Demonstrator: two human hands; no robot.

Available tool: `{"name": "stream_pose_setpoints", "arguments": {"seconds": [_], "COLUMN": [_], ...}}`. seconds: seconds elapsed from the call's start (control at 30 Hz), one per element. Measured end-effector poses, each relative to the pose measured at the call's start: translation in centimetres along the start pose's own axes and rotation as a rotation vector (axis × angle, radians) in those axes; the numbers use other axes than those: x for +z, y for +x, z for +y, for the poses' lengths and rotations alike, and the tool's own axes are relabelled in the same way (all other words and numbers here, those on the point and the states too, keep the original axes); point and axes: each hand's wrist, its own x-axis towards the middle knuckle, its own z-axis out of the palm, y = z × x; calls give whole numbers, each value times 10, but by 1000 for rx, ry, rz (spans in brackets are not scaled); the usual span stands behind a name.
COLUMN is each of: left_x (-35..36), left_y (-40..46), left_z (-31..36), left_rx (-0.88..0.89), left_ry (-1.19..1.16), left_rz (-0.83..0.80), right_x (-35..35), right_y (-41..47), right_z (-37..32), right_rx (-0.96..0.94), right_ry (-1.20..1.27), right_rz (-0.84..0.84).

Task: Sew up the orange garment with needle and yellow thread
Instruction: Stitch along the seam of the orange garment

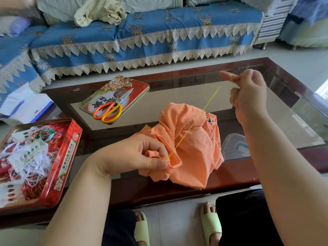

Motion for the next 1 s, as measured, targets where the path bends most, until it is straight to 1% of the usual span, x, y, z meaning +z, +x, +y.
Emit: {"name": "stream_pose_setpoints", "arguments": {"seconds": [0.07,0.13,0.17,0.2,0.27,0.33,0.43,0.47,0.53,0.6,0.67,0.73,0.8,0.93,1.0], "left_x": [1,2,2,3,3,3,3,3,4,4,3,4,5,7,7], "left_y": [3,8,11,14,18,20,19,18,17,15,17,19,21,23,23], "left_z": [-3,-6,-6,-7,-6,-5,-5,-4,-4,-3,-3,-2,-2,-1,-1], "left_rx": [40,52,41,24,-12,-32,-45,-47,-57,-67,-61,-56,-58,-30,-18], "left_ry": [-47,-217,-324,-415,-539,-614,-656,-659,-662,-676,-694,-711,-716,-698,-687], "left_rz": [103,241,312,387,506,550,522,491,428,401,419,490,579,690,737], "right_x": [5,9,11,12,15,17,17,16,13,11,15,25,39,59,61], "right_y": [-1,-2,-4,-6,-10,-10,-3,1,6,7,-1,-19,-43,-88,-99], "right_z": [4,11,14,16,16,15,21,24,29,28,18,4,-10,-25,-25], "right_rx": [5,61,73,63,13,18,197,253,306,254,91,-31,-64,-47,-140], "right_ry": [-235,-547,-697,-784,-771,-681,-618,-631,-668,-708,-700,-592,-540,-593,-690], "right_rz": [-125,-253,-283,-273,-193,-129,-85,-82,-83,-52,-44,-103,-240,-633,-715]}}
